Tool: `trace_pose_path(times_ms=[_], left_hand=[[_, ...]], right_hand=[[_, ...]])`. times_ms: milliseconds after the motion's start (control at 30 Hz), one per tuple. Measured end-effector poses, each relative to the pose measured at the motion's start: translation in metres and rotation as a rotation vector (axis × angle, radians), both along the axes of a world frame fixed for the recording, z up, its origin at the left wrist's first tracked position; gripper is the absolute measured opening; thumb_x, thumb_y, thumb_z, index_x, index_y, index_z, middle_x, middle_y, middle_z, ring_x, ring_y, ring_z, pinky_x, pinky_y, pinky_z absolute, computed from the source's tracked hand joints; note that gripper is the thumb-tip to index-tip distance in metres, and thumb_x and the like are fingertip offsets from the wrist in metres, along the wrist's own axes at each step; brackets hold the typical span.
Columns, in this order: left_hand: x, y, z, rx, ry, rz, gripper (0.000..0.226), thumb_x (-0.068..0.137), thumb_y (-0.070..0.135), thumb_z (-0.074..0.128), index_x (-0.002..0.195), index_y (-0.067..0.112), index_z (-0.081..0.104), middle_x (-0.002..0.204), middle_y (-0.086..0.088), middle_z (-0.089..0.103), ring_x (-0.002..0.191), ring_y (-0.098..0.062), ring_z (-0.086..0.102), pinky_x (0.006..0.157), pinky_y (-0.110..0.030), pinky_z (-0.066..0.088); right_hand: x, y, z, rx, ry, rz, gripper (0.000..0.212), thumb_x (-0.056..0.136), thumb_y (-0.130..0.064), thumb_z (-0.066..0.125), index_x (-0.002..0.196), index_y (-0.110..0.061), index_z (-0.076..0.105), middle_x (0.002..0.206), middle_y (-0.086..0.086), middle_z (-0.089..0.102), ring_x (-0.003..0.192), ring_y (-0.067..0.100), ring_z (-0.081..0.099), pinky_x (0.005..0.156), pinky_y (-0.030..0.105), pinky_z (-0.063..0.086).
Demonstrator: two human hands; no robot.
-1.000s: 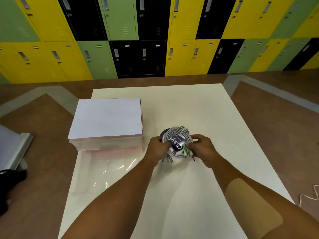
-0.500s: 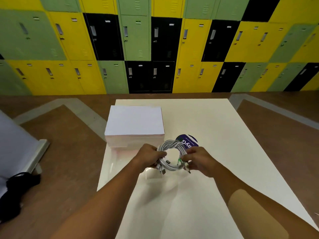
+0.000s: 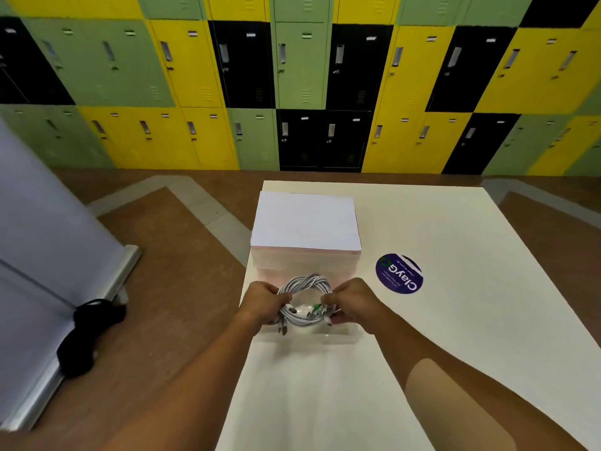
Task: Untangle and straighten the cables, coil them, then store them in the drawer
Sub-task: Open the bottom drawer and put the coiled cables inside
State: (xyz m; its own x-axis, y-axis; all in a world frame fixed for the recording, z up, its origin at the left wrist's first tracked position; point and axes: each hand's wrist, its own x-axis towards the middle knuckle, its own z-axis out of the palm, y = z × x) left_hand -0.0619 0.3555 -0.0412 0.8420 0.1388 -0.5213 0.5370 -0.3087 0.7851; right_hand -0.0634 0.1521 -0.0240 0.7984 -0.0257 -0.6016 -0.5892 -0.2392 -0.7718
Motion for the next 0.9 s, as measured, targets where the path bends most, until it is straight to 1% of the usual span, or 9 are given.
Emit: trace_pose_path(times_ms=[167,233,333,433,467,600,733,833,900], left_hand=[[0.004,-0.006,-0.008,0.061,-0.024,-0.078,0.016,0.080,0.009,0.073,0.094,0.000,0.070,0.082,-0.013,0.073,0.052,-0.017,0.060,0.046,-0.021,0.045],[0.005,-0.006,-0.011,0.080,-0.038,-0.107,0.026,0.074,0.004,0.075,0.099,0.004,0.069,0.089,-0.012,0.073,0.069,-0.023,0.069,0.056,-0.028,0.054],[0.003,-0.006,-0.017,0.124,-0.070,-0.154,0.046,0.067,0.006,0.081,0.111,0.009,0.064,0.097,-0.007,0.071,0.085,-0.026,0.069,0.072,-0.034,0.059],[0.002,-0.010,-0.020,0.176,-0.126,-0.174,0.049,0.070,0.003,0.082,0.113,0.013,0.060,0.100,-0.004,0.070,0.080,-0.020,0.067,0.057,-0.020,0.055],[0.001,-0.011,-0.022,0.201,-0.151,-0.178,0.047,0.071,0.002,0.081,0.112,0.013,0.061,0.098,-0.004,0.069,0.078,-0.020,0.067,0.056,-0.020,0.055],[0.002,-0.015,-0.028,0.347,-0.185,-0.219,0.044,0.071,0.012,0.084,0.108,0.018,0.062,0.094,-0.003,0.068,0.076,-0.025,0.069,0.069,-0.042,0.061],[0.001,-0.013,-0.027,0.432,-0.250,-0.269,0.049,0.070,0.019,0.086,0.111,0.024,0.060,0.099,0.000,0.067,0.073,-0.022,0.069,0.072,-0.041,0.061],[-0.001,-0.011,-0.025,0.465,-0.284,-0.300,0.048,0.073,0.026,0.084,0.115,0.026,0.061,0.106,0.004,0.067,0.080,-0.019,0.068,0.075,-0.033,0.059],[-0.003,-0.009,-0.018,0.504,-0.337,-0.321,0.035,0.081,0.028,0.076,0.114,0.023,0.062,0.110,0.008,0.065,0.088,-0.018,0.065,0.075,-0.027,0.052]], right_hand=[[0.012,0.012,-0.013,-0.070,0.000,0.036,0.026,0.080,0.000,0.075,0.099,0.015,0.065,0.091,0.033,0.068,0.067,0.035,0.070,0.064,0.042,0.063],[0.014,0.013,-0.020,-0.107,-0.006,0.074,0.031,0.079,0.002,0.075,0.104,0.014,0.063,0.099,0.035,0.067,0.071,0.035,0.069,0.064,0.043,0.063],[0.009,0.013,-0.028,-0.192,-0.088,0.135,0.028,0.077,0.003,0.070,0.103,-0.006,0.062,0.099,0.022,0.071,0.081,0.036,0.071,0.074,0.048,0.062],[0.004,0.016,-0.036,-0.348,-0.221,0.227,0.051,0.076,-0.006,0.069,0.124,-0.021,0.058,0.111,0.003,0.069,0.096,0.027,0.067,0.080,0.035,0.055],[0.003,0.018,-0.038,-0.393,-0.265,0.254,0.052,0.077,-0.007,0.068,0.126,-0.022,0.057,0.113,0.003,0.067,0.096,0.024,0.066,0.079,0.033,0.055],[0.000,0.023,-0.041,-0.510,-0.320,0.316,0.056,0.083,-0.007,0.063,0.135,-0.022,0.051,0.121,0.007,0.054,0.098,0.027,0.063,0.086,0.039,0.056],[-0.002,0.023,-0.041,-0.572,-0.346,0.359,0.056,0.088,-0.021,0.069,0.139,-0.021,0.047,0.127,0.004,0.045,0.103,0.026,0.062,0.090,0.039,0.053],[-0.001,0.021,-0.041,-0.607,-0.323,0.418,0.050,0.089,-0.032,0.069,0.134,-0.019,0.051,0.121,0.006,0.052,0.104,0.026,0.061,0.090,0.037,0.053],[0.001,0.017,-0.038,-0.614,-0.357,0.422,0.044,0.090,-0.033,0.066,0.129,-0.016,0.057,0.119,0.007,0.059,0.107,0.026,0.061,0.090,0.036,0.053]])
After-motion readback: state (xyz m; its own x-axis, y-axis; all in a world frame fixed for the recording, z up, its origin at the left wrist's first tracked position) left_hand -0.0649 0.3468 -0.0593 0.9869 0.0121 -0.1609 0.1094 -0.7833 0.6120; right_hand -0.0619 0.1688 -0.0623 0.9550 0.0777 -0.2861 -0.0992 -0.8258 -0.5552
